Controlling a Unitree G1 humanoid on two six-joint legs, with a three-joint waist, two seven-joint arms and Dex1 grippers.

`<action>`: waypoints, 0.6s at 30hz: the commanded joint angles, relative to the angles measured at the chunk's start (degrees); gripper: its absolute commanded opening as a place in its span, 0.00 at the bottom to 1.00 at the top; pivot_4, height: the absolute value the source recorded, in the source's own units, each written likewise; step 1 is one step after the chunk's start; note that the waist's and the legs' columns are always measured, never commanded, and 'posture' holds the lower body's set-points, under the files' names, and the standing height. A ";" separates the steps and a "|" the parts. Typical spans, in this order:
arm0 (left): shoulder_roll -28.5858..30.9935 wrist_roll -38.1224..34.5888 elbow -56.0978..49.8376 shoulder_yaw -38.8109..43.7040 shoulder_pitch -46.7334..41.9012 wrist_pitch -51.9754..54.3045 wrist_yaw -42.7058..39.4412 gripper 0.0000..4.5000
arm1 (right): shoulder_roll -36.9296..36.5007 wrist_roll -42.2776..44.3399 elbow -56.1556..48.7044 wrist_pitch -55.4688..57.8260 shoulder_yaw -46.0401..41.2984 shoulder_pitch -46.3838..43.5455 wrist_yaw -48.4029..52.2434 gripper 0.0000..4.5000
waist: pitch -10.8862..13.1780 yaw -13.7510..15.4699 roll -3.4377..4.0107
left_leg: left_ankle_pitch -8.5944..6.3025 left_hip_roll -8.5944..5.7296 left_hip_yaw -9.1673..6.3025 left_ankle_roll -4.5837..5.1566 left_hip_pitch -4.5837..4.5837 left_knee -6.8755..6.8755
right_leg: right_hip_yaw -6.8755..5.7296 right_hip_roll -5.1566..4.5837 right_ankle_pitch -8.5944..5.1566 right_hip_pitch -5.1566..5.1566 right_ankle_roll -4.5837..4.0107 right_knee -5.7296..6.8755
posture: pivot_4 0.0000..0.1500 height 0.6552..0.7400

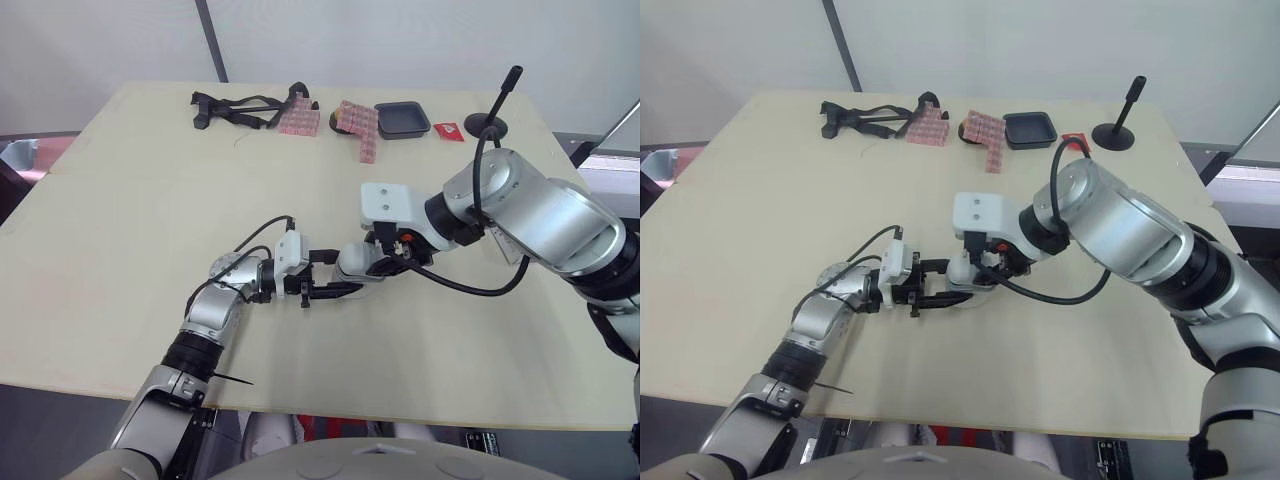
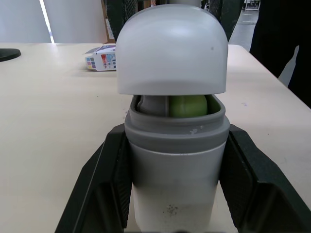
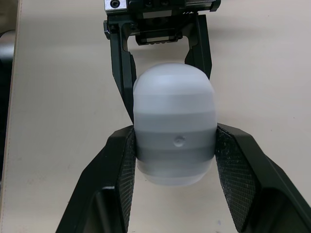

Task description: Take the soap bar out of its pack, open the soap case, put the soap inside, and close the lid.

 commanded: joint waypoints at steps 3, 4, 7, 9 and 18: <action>0.49 0.29 -0.71 -0.20 0.52 -0.28 -0.19 0.43 | -1.06 0.14 -0.49 -1.56 2.96 -0.35 0.74 0.43 | -0.01 0.00 0.00 | 0.00 0.00 0.00 0.00 0.03 -0.01 | 0.00 0.00 0.00 0.03 0.00 0.00 | 1.00 1.00; 0.50 0.30 -0.69 -0.19 0.50 -0.28 -0.17 0.43 | -1.24 -0.03 -0.47 -1.88 3.29 -0.43 0.82 0.43 | -0.01 0.00 0.00 | 0.00 0.00 0.00 0.00 0.04 -0.01 | 0.00 0.00 0.00 0.04 0.00 0.00 | 1.00 1.00; 0.40 0.27 -0.65 -0.16 0.43 -0.12 -0.03 0.43 | -1.20 0.00 -0.28 -2.76 3.67 -0.63 0.85 0.43 | -0.02 -0.02 0.00 | 0.00 0.00 0.00 0.00 0.06 -0.01 | 0.01 0.00 0.00 0.07 0.00 0.00 | 1.00 1.00; 0.34 0.23 -0.65 -0.13 0.41 -0.04 0.04 0.43 | -1.05 0.05 -0.15 -3.13 3.78 -0.68 0.81 0.43 | -0.02 -0.02 -0.01 | 0.00 0.00 0.01 0.00 0.06 -0.01 | 0.02 0.00 0.00 0.07 0.00 0.00 | 1.00 1.00; 0.18 0.12 -0.68 -0.13 0.37 0.15 0.22 0.43 | -0.36 -0.17 0.36 -3.21 4.64 -1.55 0.66 0.43 | -0.03 -0.04 -0.01 | 0.00 0.01 0.01 -0.01 0.07 -0.01 | 0.02 0.01 0.00 0.08 0.00 0.00 | 1.00 1.00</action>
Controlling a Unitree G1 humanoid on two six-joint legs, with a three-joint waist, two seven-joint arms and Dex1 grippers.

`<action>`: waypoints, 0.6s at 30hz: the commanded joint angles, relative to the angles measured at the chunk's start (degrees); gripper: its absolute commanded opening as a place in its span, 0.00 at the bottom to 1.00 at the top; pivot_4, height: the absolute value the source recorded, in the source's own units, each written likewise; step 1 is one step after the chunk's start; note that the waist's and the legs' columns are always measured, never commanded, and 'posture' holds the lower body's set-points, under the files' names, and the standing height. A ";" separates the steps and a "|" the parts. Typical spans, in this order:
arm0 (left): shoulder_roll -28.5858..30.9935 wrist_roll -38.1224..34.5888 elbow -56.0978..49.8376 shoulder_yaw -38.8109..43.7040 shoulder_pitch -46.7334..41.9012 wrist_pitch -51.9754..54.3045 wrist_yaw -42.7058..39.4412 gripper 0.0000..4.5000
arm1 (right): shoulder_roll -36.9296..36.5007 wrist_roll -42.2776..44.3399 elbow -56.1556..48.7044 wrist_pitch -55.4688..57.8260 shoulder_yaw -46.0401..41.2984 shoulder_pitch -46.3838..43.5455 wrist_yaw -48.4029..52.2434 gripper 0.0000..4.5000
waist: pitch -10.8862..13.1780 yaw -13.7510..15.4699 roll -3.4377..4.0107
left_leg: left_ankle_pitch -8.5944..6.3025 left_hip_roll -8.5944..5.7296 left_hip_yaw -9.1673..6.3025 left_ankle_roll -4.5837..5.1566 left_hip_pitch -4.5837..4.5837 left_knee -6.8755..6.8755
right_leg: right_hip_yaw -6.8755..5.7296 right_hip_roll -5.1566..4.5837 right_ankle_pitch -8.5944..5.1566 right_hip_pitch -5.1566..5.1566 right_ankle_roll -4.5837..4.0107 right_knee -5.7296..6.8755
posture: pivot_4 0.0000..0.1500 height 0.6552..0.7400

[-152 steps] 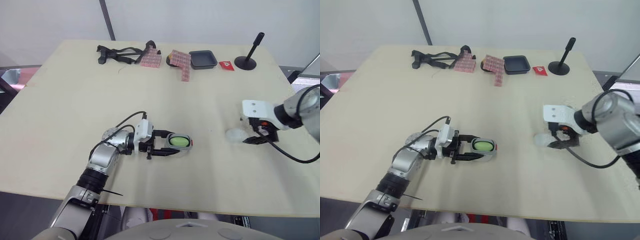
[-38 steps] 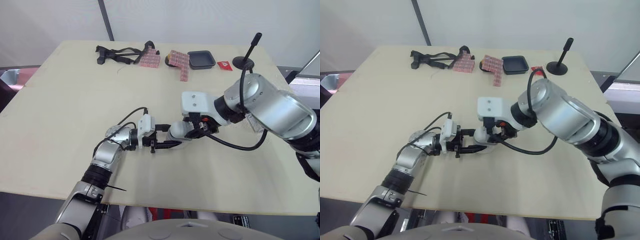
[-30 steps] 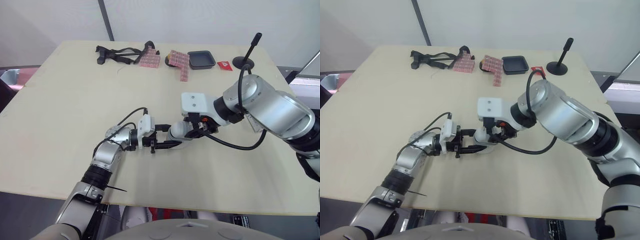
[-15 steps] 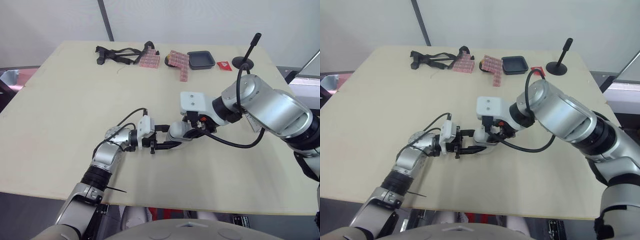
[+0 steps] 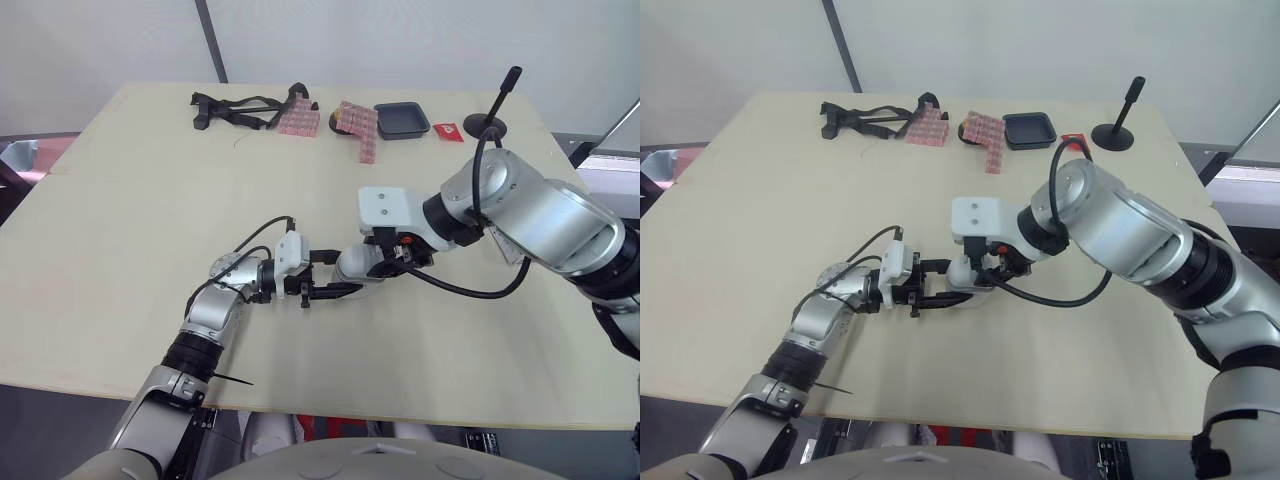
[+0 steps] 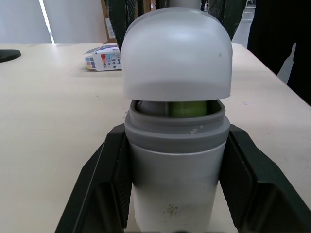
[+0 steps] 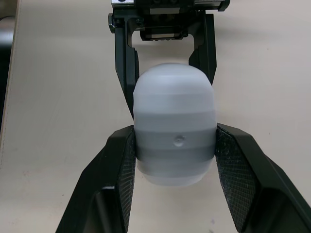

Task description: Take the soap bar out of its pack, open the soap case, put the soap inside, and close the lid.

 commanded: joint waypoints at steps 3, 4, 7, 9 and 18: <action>0.22 0.06 -0.79 -0.14 0.43 0.28 0.08 0.43 | 0.31 -0.09 -0.02 -0.32 2.38 0.09 0.32 0.43 | -0.02 -0.01 0.00 | 0.00 0.00 0.00 0.00 0.01 0.00 | 0.00 0.00 0.00 0.01 0.00 0.00 | 1.00 1.00; 0.23 0.06 -0.82 -0.14 0.48 0.29 0.09 0.43 | 0.32 -0.15 0.04 -0.38 2.45 0.13 0.25 0.43 | -0.02 -0.01 0.00 | 0.00 0.00 0.00 0.00 0.02 0.00 | 0.00 0.00 0.00 0.01 0.00 0.00 | 1.00 1.00; 0.25 0.08 -0.84 -0.14 0.51 0.29 0.11 0.43 | 0.39 -0.31 0.49 -0.68 2.71 0.00 0.36 0.43 | -0.05 -0.03 0.00 | 0.00 0.00 0.00 0.00 0.02 0.00 | 0.00 0.00 0.00 0.02 0.00 0.00 | 1.00 1.00; 0.26 0.11 -0.76 -0.15 0.46 0.29 0.12 0.43 | 0.49 -0.32 0.89 -0.75 2.75 -0.06 0.44 0.66 | -0.05 -0.03 0.00 | 0.00 0.00 0.00 0.00 0.04 0.00 | 0.00 0.00 0.00 0.02 0.00 0.00 | 1.00 1.00; 0.35 0.14 -0.39 -0.16 0.26 0.40 -0.06 0.43 | 0.72 -0.35 1.08 -1.59 2.21 0.21 -0.26 1.00 | -0.04 0.10 0.01 | 0.00 0.00 0.00 0.00 -0.03 -0.01 | -0.02 0.01 0.00 -0.02 0.00 -0.02 | 1.00 1.00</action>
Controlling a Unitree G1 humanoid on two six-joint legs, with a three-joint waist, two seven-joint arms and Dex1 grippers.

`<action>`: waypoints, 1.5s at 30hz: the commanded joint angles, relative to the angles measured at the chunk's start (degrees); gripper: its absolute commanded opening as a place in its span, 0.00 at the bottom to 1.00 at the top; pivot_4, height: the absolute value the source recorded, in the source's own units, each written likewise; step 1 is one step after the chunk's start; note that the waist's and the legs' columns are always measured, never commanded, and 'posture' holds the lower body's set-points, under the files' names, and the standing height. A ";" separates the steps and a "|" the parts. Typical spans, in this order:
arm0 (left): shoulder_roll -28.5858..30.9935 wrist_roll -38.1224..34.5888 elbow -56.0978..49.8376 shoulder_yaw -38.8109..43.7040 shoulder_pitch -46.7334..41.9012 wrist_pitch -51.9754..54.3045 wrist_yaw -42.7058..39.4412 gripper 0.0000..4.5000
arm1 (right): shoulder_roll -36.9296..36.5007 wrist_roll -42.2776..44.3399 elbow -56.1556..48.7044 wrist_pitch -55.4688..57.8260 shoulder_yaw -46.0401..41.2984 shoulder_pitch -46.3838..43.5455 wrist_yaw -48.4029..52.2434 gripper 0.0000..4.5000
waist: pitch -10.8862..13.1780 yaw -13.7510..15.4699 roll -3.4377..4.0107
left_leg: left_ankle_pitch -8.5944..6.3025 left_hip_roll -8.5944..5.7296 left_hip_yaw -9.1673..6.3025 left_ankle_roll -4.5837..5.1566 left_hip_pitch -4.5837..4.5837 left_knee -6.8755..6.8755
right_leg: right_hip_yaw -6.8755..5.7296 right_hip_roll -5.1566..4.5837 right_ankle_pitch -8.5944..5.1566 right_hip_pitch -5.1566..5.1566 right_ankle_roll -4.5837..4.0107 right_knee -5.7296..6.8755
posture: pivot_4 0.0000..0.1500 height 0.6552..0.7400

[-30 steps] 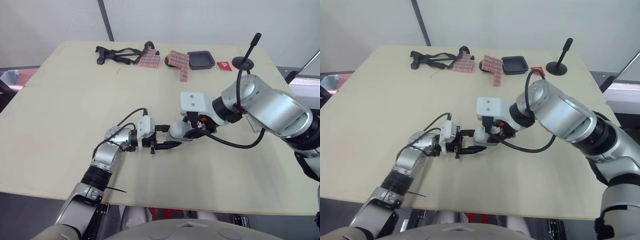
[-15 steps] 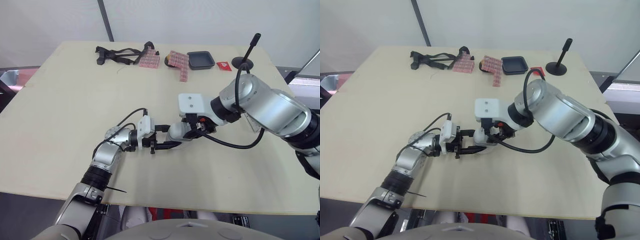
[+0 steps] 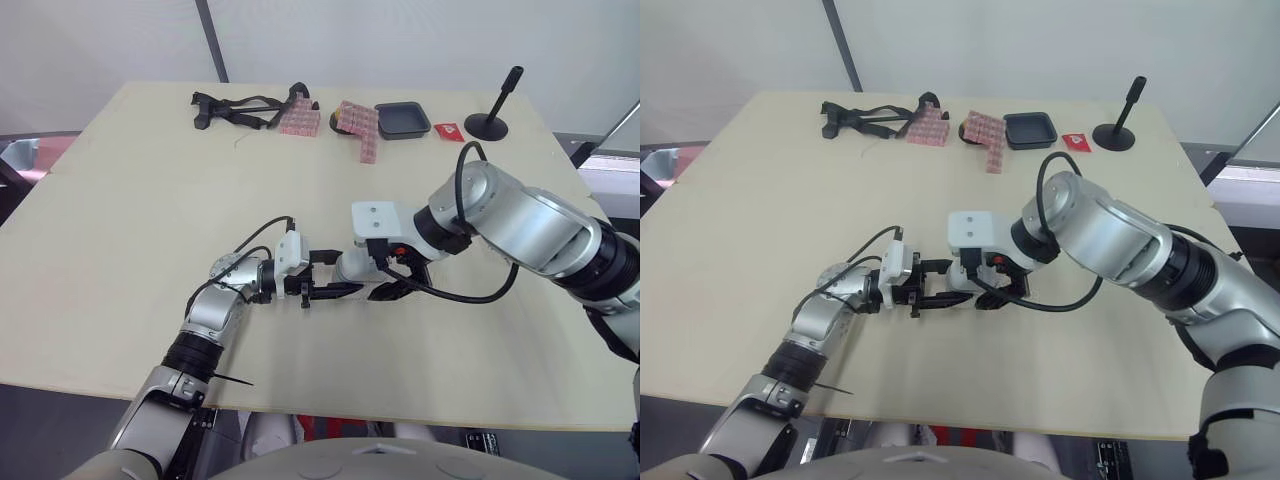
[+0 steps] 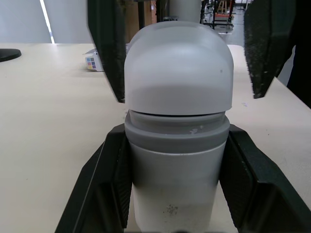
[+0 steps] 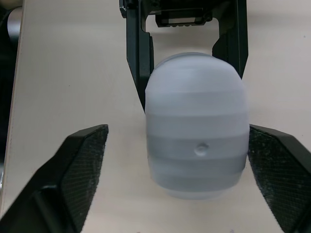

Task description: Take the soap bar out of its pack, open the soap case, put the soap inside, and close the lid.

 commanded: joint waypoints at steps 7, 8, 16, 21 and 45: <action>0.38 0.05 -0.03 0.00 0.05 0.26 -0.33 0.43 | -1.00 0.01 -1.05 -1.08 -2.32 0.07 -0.51 1.00 | 0.00 0.00 0.00 | 0.00 0.00 0.00 0.00 0.00 0.00 | 0.00 0.00 0.00 0.00 0.00 0.00 | 1.00 1.00; 0.38 0.05 -0.03 0.01 0.04 0.26 -0.34 0.43 | -1.01 0.02 -1.05 -1.11 -2.32 0.08 -0.52 1.00 | 0.00 0.00 0.00 | 0.00 0.00 0.00 0.00 0.00 0.00 | 0.00 0.00 0.00 0.00 0.00 0.00 | 1.00 1.00; 1.37 0.19 0.68 0.35 1.03 -0.88 -1.13 0.43 | -9.77 0.47 -1.75 -3.01 -7.63 6.25 0.23 1.00 | 0.00 0.87 -0.02 | 0.00 0.00 -0.01 0.00 -0.05 0.00 | -0.01 -0.02 0.00 0.01 0.00 -0.07 | 1.00 1.00; 1.64 -0.61 0.55 0.72 1.38 -1.29 -1.57 0.43 | -13.61 2.71 -0.92 -6.65 -15.37 14.28 0.20 1.00 | 0.00 0.44 -0.01 | -0.01 0.09 0.03 -0.02 -0.02 -0.01 | 0.26 0.11 0.00 0.01 0.00 -0.08 | 1.00 1.00; 2.55 -1.92 -0.64 1.20 1.88 -0.77 -1.23 0.43 | -1.27 5.92 12.21 -52.79 -39.64 45.38 3.39 0.01 | -0.01 0.00 -0.03 | -0.04 0.11 0.01 -0.05 -0.08 -0.04 | 0.18 0.11 0.01 0.02 -0.01 -0.20 | 1.00 1.00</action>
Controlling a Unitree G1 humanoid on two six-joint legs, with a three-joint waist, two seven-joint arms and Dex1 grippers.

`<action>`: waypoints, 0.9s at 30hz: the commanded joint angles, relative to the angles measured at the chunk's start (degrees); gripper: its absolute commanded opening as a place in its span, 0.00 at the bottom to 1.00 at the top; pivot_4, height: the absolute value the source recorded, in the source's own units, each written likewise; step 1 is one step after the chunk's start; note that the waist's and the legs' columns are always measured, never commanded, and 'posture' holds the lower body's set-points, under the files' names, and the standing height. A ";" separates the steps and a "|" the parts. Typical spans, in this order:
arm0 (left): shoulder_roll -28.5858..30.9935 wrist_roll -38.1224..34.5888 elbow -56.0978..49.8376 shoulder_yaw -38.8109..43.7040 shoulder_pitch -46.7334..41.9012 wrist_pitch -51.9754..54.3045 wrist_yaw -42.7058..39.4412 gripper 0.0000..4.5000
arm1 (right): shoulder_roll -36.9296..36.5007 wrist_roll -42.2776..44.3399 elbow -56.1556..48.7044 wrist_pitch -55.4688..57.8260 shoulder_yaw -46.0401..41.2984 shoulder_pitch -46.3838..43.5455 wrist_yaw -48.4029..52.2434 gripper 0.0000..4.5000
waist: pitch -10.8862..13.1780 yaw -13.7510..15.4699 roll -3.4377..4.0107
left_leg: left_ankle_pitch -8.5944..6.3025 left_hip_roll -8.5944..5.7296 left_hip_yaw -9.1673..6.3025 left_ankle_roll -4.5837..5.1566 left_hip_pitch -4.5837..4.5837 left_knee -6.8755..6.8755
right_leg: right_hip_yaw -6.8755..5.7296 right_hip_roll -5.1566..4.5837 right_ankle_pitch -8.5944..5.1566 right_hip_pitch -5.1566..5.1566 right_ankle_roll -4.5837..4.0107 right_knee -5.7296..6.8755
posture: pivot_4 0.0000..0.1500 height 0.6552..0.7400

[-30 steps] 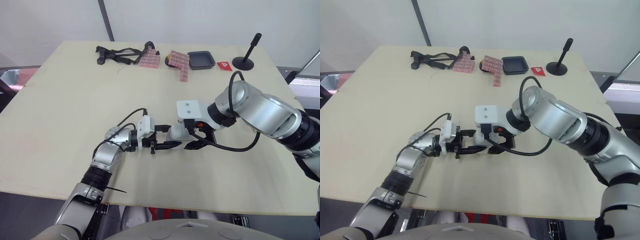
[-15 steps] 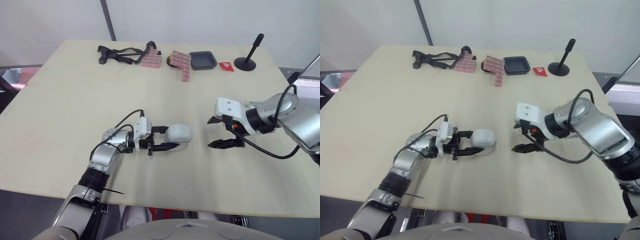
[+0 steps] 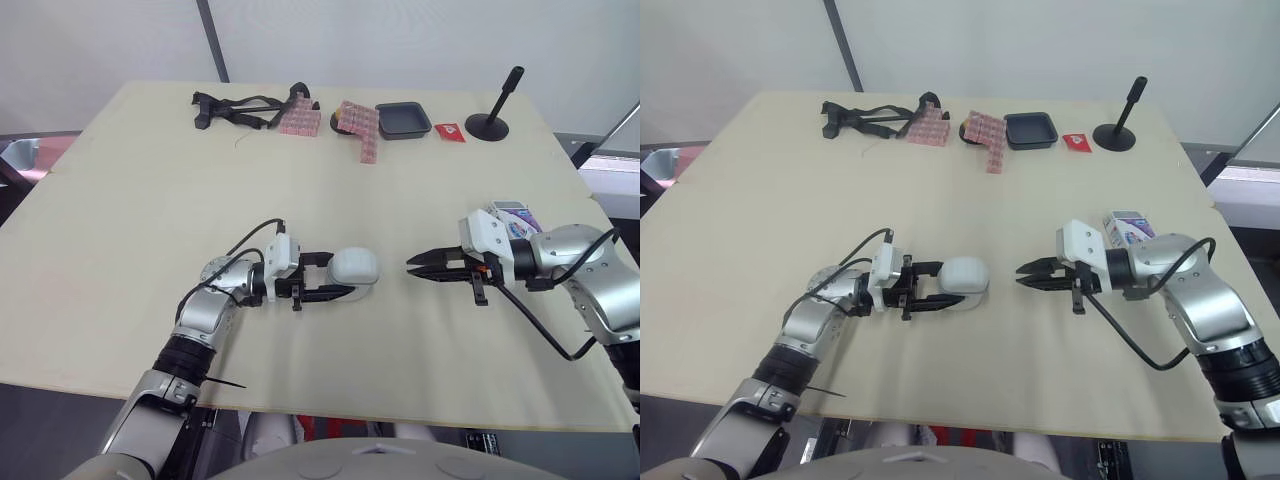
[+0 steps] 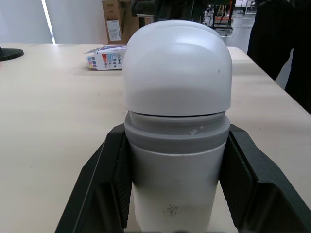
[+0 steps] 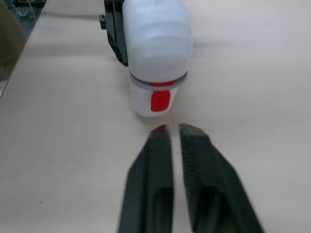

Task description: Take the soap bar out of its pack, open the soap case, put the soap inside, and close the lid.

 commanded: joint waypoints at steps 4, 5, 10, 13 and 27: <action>0.55 0.36 -0.98 0.39 0.59 0.51 0.39 0.43 | 0.60 0.98 -2.61 -2.91 -1.61 1.22 0.09 0.01 | 0.00 -0.06 0.00 | 0.00 0.00 -0.01 0.00 0.00 0.00 | -0.02 0.00 0.00 0.00 0.00 -0.02 | 1.00 1.00; 0.49 0.37 -1.09 0.34 0.59 0.60 0.47 0.43 | 1.02 1.31 -3.35 -2.51 -1.15 1.28 -0.13 0.01 | 0.00 -0.07 0.00 | 0.00 0.00 -0.01 0.00 0.00 -0.01 | -0.01 0.00 0.00 0.00 0.00 -0.02 | 1.00 1.00; 0.58 0.45 -2.05 0.13 1.06 0.95 0.64 0.43 | 3.04 0.32 -5.74 -1.60 1.01 -0.23 -1.54 0.01 | 0.00 -0.22 0.00 | 0.00 -0.01 -0.02 0.00 0.00 -0.01 | -0.04 -0.01 0.00 0.00 0.00 -0.03 | 1.00 1.00; 0.66 0.50 -2.37 0.08 1.17 1.25 0.75 0.43 | 3.69 0.80 -6.26 -0.42 1.30 -1.39 -2.16 0.01 | 0.00 -0.29 0.00 | 0.00 -0.01 -0.02 0.00 -0.01 -0.03 | -0.14 -0.03 0.00 0.00 0.01 -0.04 | 1.00 1.00; 0.69 0.64 -2.53 -0.12 1.04 1.46 0.95 0.43 | 4.75 0.23 -4.99 -0.07 2.31 -4.16 -2.19 0.01 | 0.00 -0.45 0.00 | 0.00 -0.03 -0.02 -0.01 -0.01 -0.14 | -0.17 -0.04 0.00 0.01 0.01 -0.15 | 1.00 1.00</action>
